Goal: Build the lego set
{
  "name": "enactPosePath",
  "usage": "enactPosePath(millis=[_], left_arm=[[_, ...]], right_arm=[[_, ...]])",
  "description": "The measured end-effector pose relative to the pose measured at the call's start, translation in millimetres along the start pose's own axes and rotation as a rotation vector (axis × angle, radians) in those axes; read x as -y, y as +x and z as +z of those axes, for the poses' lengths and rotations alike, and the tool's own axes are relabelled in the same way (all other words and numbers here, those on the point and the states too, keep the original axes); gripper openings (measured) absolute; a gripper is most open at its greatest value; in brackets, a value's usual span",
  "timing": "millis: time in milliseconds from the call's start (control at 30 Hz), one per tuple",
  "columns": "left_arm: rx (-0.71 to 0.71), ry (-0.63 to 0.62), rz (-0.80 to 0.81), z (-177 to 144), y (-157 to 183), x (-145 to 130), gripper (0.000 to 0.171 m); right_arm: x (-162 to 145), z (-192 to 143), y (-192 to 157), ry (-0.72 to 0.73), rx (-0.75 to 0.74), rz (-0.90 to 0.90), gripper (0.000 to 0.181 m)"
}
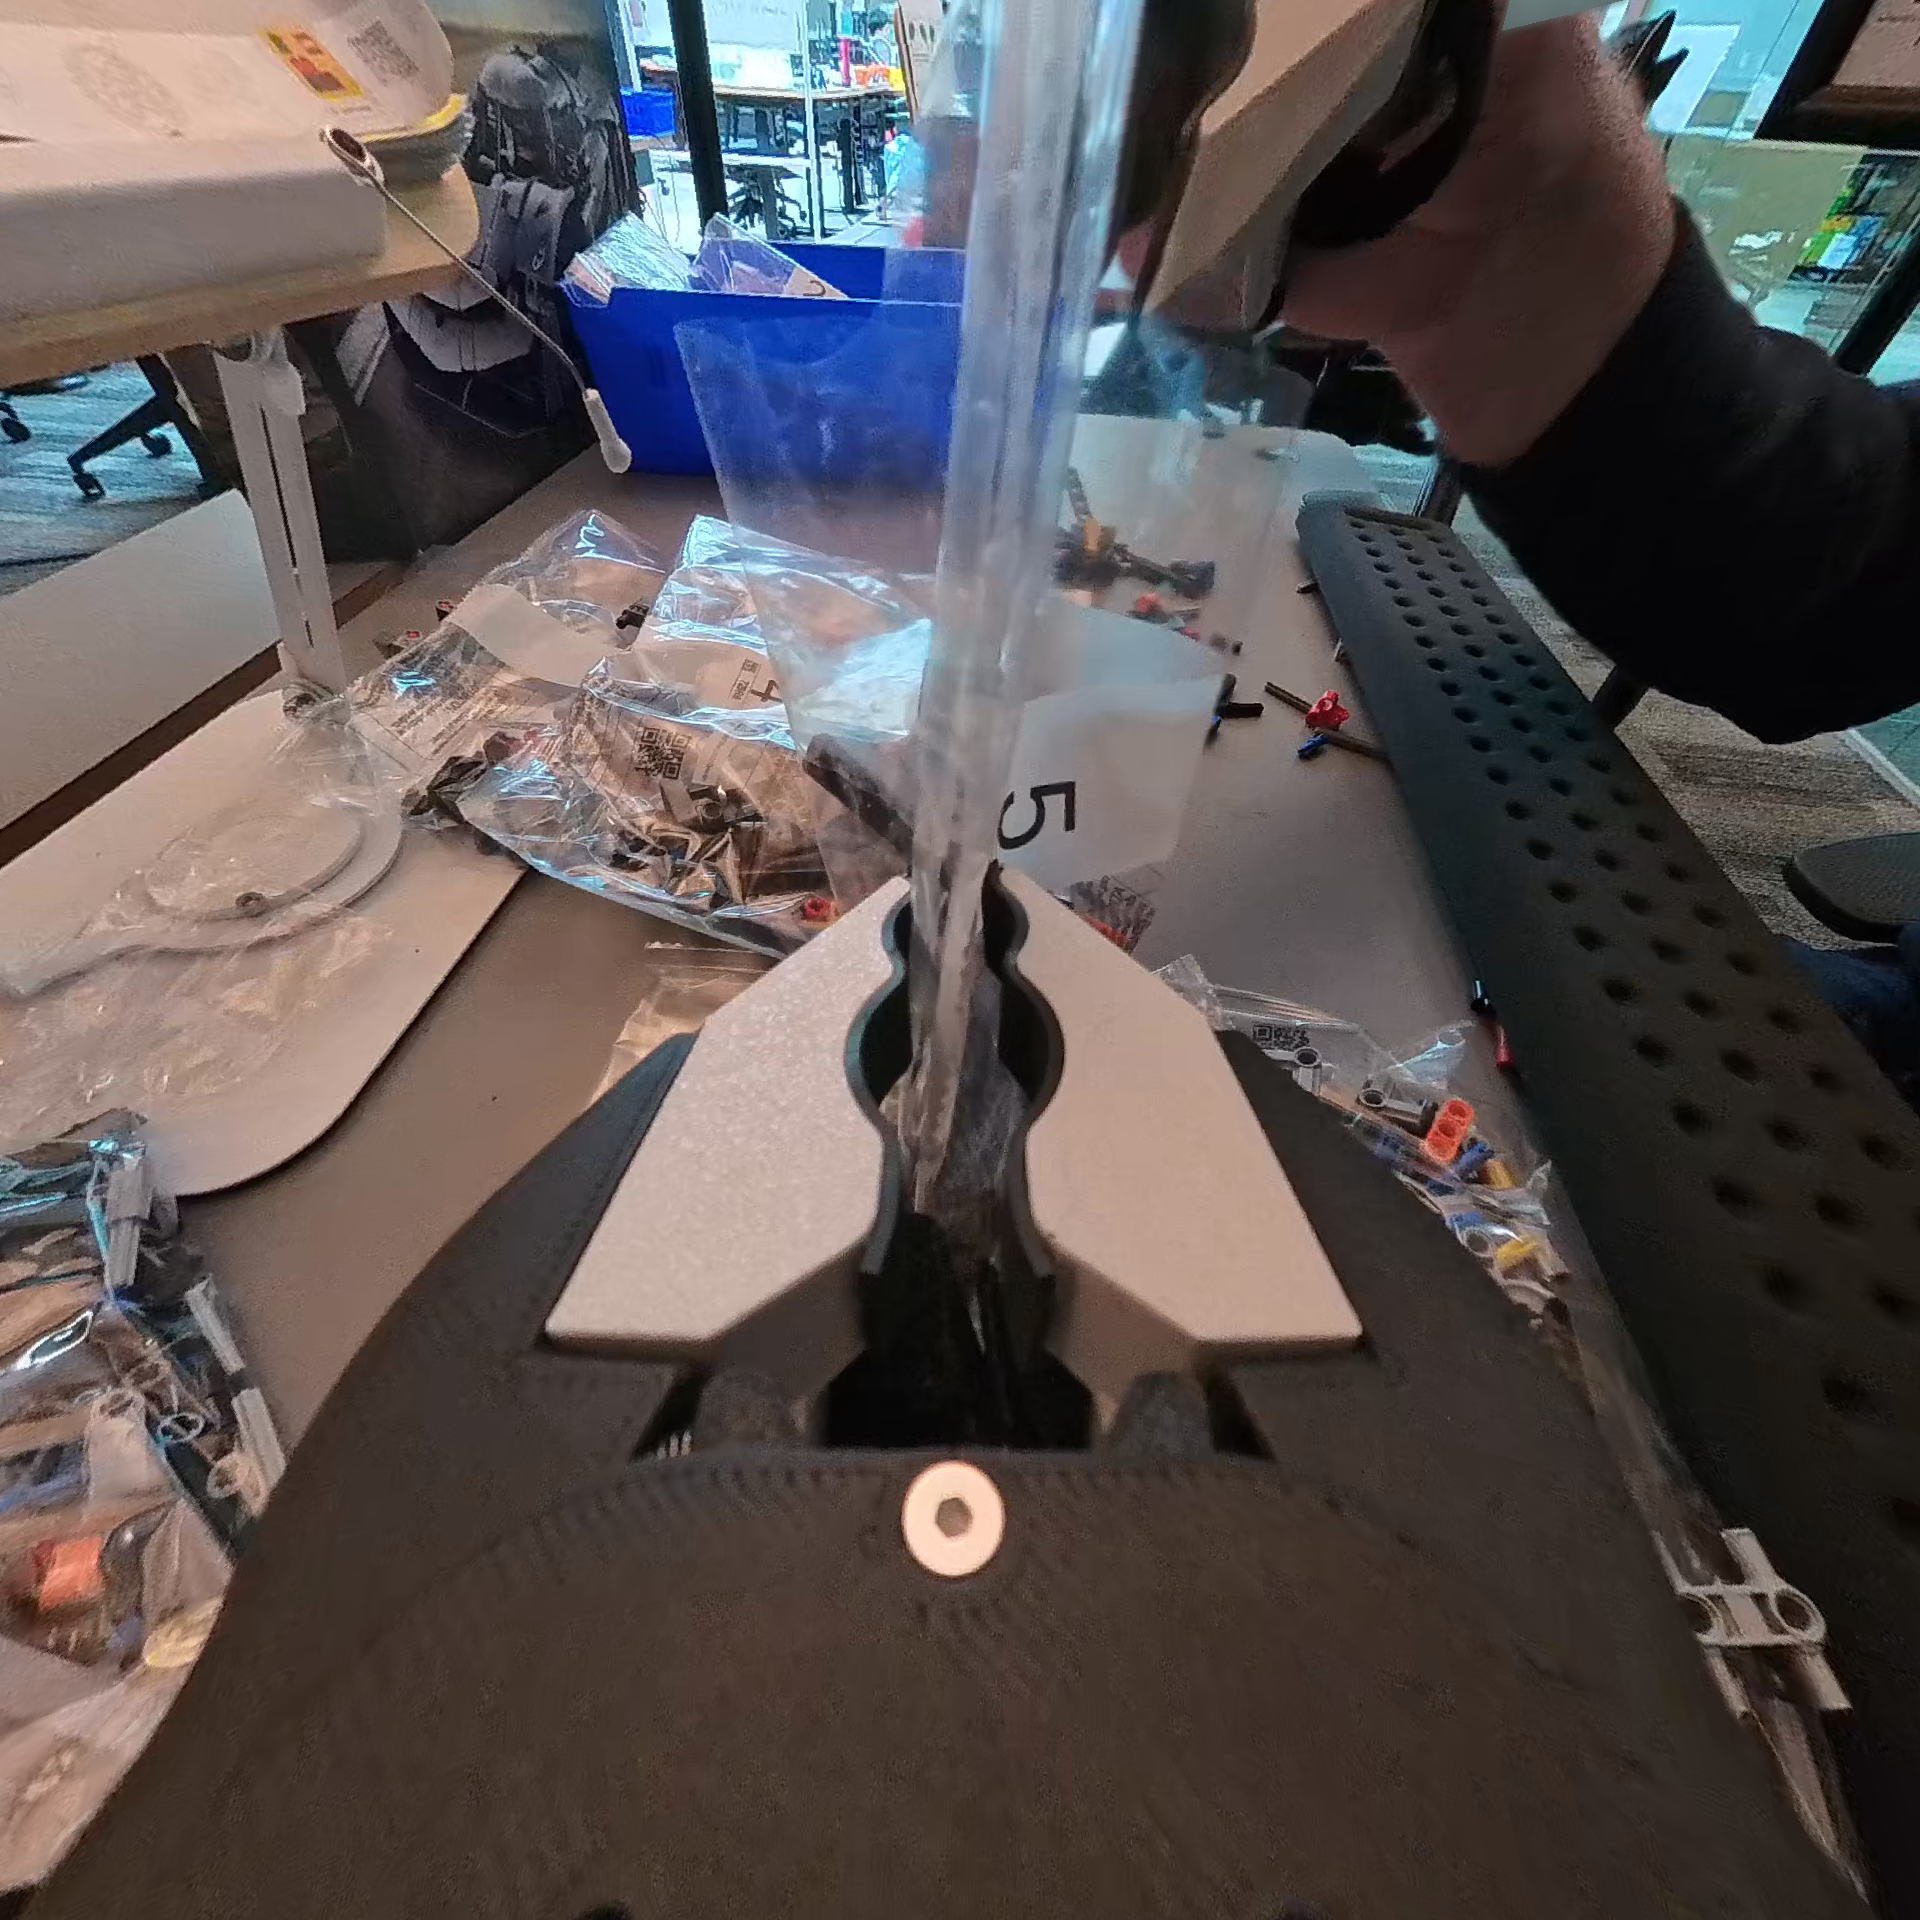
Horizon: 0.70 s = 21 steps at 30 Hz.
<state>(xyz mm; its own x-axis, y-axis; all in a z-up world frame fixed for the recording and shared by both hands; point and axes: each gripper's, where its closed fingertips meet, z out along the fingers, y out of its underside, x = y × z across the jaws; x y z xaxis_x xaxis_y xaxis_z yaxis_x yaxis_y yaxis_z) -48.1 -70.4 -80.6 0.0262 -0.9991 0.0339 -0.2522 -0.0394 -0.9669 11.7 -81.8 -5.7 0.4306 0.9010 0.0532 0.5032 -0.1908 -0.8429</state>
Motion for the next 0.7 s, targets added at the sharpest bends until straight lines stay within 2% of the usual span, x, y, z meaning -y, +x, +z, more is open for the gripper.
enactPosePath(millis=[133,400,567,700], left_arm=[[-0.001,-0.001,0.001,0,0,0,0.009],[0.003,-0.004,-0.009,1,-1,-2,0.009],[0.007,-0.008,-0.016,1,-3,-5,0.009],[0.006,-0.013,-0.017,1,-3,-6,0.009]], right_arm=[[-46,-35,11,-0.108,-0.09,0.001,0.022],[-193,-94,30,-0.399,-0.16,0.231,0.028],[-236,-90,27,-0.486,-0.152,0.301,0.031],[-248,-79,25,-0.524,-0.146,0.316,0.033]])
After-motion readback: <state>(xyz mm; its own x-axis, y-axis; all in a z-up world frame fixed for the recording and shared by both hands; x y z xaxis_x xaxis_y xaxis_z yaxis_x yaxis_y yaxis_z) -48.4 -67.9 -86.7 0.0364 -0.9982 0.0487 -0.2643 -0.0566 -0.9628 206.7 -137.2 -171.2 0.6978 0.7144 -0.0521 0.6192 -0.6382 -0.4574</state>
